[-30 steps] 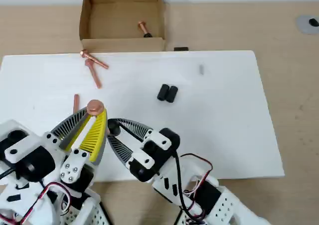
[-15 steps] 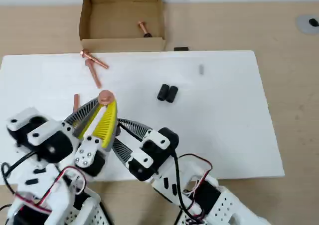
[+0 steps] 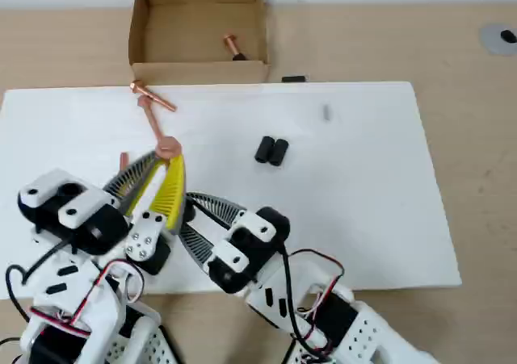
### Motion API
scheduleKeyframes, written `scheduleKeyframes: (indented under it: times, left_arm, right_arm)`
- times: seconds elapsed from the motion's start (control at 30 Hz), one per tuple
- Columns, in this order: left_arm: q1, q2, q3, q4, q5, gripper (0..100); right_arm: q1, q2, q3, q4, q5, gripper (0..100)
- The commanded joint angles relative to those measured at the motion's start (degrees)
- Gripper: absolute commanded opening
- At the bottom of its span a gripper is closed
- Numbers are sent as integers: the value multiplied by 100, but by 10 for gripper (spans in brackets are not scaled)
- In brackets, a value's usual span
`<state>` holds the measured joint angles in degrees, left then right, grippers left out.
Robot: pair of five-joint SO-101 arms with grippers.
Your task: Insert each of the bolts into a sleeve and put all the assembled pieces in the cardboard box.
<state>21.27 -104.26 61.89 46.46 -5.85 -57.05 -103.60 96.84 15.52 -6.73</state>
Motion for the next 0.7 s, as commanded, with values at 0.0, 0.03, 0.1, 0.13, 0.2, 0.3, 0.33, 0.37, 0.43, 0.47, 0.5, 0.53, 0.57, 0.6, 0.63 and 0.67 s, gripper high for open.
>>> scheduleKeyframes:
  times: [0.0, 0.03, 0.1, 0.13, 0.2, 0.3, 0.33, 0.37, 0.43, 0.47, 0.5, 0.53, 0.57, 0.6, 0.63, 0.67]
  left_arm:
    - [-167, -48, -53, -26, -35, 5]
    - [-158, -48, -53, -18, -35, 5]
    - [-158, -48, -53, -18, -26, 5]
    - [-158, -48, -53, -9, -26, 5]
    - [-149, -48, -62, 26, -18, 5]
    - [-35, -48, -273, 343, 35, 5]
    - [70, -48, -352, 440, 79, 5]
    - [158, -48, -431, 527, 114, 5]
    - [299, -48, -527, 563, 220, 5]
    - [343, -48, -554, 545, 255, 5]
    - [369, -48, -580, 545, 290, 5]
    - [369, -48, -580, 527, 343, 5]
    - [352, -48, -580, 527, 387, 5]
    - [325, -48, -580, 484, 387, 5]
    - [325, -48, -571, 396, 369, 5]
    - [325, -48, -580, 290, 343, 5]
  right_arm:
    - [-110, -549, -13, -123, -35, 10]
    - [-110, -549, -13, -123, -35, 10]
    - [-84, -549, -13, -123, -35, 10]
    - [-22, -549, -13, -123, -35, 10]
    - [119, -558, -13, -123, -35, 10]
    - [295, -585, -13, -123, -35, 9]
    - [312, -585, -13, -123, -35, 9]
    - [312, -585, -13, -123, -44, 9]
    - [303, -585, -13, -141, -44, 9]
    - [303, -593, -13, -149, -44, 9]
    - [303, -593, -13, -149, -44, 9]
    - [303, -593, -13, -149, -44, 9]
    - [303, -593, -13, -149, -44, 9]
    - [295, -593, -13, -149, -44, 9]
    - [295, -593, -13, -149, -44, 9]
    - [286, -593, -13, -149, -44, 9]
